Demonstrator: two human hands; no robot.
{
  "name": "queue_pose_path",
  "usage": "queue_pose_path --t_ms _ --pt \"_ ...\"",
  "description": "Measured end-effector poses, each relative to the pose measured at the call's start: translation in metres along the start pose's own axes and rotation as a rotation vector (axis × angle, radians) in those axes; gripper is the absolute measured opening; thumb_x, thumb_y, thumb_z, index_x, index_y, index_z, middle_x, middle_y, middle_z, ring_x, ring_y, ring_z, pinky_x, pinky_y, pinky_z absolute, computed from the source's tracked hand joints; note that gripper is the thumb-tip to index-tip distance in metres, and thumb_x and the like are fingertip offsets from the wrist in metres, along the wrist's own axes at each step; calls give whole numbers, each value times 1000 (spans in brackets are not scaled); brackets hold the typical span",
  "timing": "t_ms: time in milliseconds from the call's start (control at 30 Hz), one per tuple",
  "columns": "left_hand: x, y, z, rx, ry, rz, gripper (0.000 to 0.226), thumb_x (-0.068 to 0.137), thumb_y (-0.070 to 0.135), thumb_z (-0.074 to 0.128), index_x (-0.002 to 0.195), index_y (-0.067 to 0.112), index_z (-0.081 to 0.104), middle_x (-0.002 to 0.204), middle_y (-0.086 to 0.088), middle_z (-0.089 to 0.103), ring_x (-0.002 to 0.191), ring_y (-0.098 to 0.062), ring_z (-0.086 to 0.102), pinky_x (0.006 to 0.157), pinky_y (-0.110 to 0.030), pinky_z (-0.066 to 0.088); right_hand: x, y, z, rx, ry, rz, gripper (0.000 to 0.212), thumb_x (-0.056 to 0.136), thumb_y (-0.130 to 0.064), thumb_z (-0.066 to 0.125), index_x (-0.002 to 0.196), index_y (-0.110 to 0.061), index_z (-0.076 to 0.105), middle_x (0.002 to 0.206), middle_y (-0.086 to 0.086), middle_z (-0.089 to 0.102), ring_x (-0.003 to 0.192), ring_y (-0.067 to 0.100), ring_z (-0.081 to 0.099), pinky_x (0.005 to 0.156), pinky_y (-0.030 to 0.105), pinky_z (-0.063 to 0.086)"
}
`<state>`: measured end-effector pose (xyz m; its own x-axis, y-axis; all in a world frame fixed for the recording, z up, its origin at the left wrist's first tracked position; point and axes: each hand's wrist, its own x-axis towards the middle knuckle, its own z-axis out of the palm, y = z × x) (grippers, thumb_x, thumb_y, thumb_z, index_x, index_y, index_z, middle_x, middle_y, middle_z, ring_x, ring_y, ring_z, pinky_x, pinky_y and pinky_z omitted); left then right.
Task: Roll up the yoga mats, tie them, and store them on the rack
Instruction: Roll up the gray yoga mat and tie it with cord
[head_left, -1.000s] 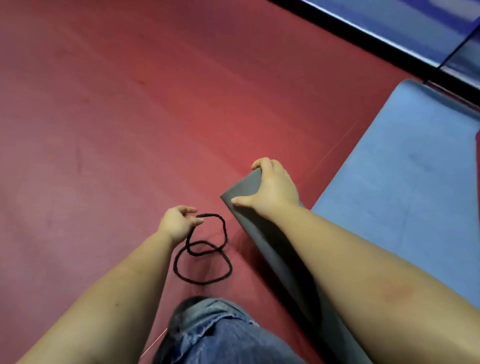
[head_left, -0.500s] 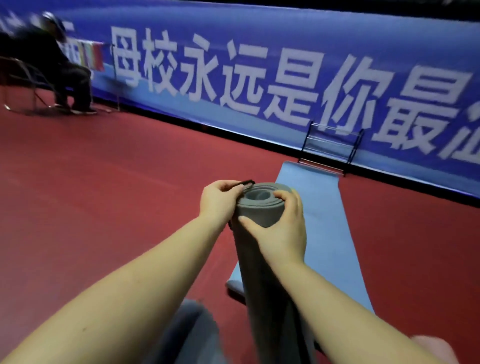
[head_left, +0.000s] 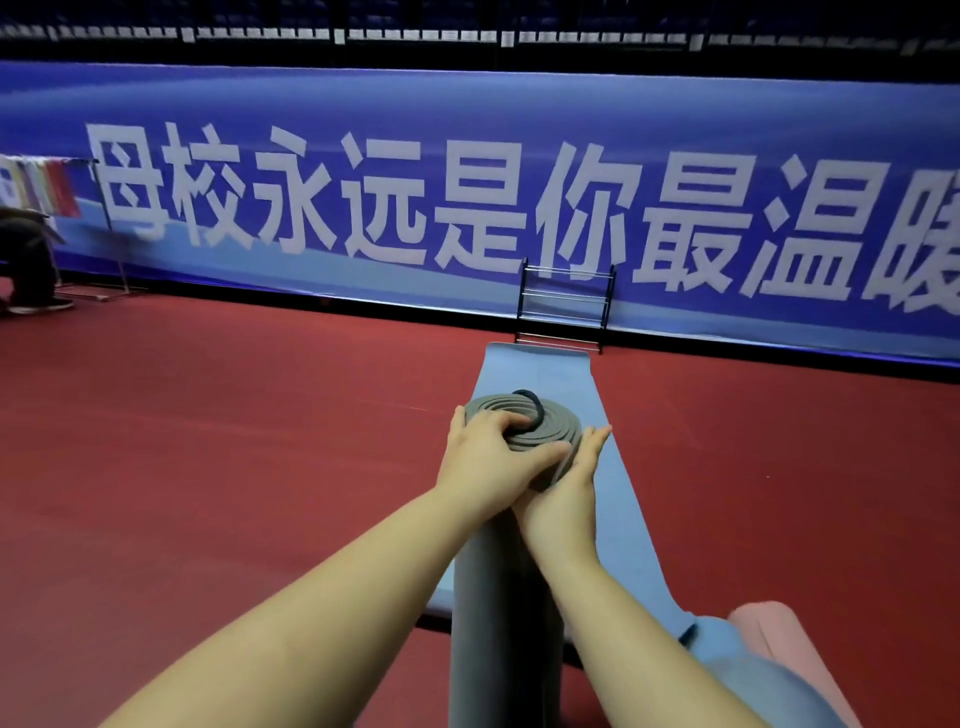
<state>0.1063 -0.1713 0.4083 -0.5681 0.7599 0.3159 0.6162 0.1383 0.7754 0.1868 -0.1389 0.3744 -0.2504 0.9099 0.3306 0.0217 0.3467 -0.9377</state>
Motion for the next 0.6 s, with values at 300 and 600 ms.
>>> queue_pose_path --t_ms 300,600 --pt "-2 -6 -17 97 -17 18 66 57 59 80 110 29 57 115 13 54 137 -23 22 111 -32 19 -8 3 -29 267 -239 120 67 96 5 39 151 -22 12 149 -8 34 134 5 31 108 24 28" --pt "-3 -26 -40 -11 -136 153 37 56 45 83 81 35 59 94 20 61 119 -21 47 115 -41 20 34 -29 -60 -472 -407 -231 71 94 -14 52 142 -52 16 146 -5 31 94 19 63 90 40 52"
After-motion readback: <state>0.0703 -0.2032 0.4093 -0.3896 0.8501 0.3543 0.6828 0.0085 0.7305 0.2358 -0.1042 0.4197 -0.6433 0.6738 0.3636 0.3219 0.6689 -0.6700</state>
